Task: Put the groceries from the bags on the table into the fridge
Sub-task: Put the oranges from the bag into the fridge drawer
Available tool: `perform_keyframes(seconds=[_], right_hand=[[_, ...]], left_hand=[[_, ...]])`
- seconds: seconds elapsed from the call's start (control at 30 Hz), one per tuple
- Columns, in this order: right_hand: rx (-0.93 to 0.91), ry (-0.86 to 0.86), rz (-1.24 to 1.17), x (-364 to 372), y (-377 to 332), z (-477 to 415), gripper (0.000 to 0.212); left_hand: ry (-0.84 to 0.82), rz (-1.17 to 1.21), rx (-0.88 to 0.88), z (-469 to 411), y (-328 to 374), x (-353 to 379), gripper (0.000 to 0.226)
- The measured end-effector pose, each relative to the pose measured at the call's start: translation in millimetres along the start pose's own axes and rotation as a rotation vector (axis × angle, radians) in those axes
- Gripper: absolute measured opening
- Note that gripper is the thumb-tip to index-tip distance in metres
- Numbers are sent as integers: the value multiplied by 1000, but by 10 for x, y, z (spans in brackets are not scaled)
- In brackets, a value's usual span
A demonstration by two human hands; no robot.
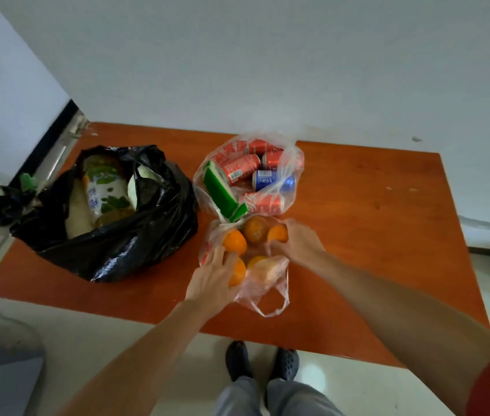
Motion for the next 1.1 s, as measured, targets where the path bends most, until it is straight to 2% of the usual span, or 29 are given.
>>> perform_keyframes(seconds=[0.2, 0.37, 0.47, 0.6, 0.73, 0.93, 1.1], right_hand=[[-40, 165, -4, -491, 26, 249, 58], [-20, 273, 116, -847, 27, 557, 67], [44, 333, 208, -965, 41, 834, 65], [154, 416, 233, -967, 47, 1400, 62], [254, 511, 255, -962, 131, 2145, 60], [457, 664, 223, -923, 388, 3483, 63], [693, 780, 217, -717, 706, 4972, 69]], left_hand=[[127, 28, -11, -244, 166, -593, 73], [181, -30, 108, -406, 236, -996, 72], [193, -66, 198, -428, 312, -1195, 72], [226, -138, 384, -362, 490, -1343, 69], [231, -103, 551, -147, 918, -1372, 70], [227, -125, 866, 404, 1896, -1296, 66], [197, -140, 1143, 1236, 2961, -1087, 61]])
Point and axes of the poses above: each hand's wrist, its own z-axis away from the middle knuckle, its own x-axis out of the palm, y = z × x, the point moved 1 cm from there along -z, towards the middle knuckle, and after that the axes turned 4 degrees about -x, right-handed, at the moved point
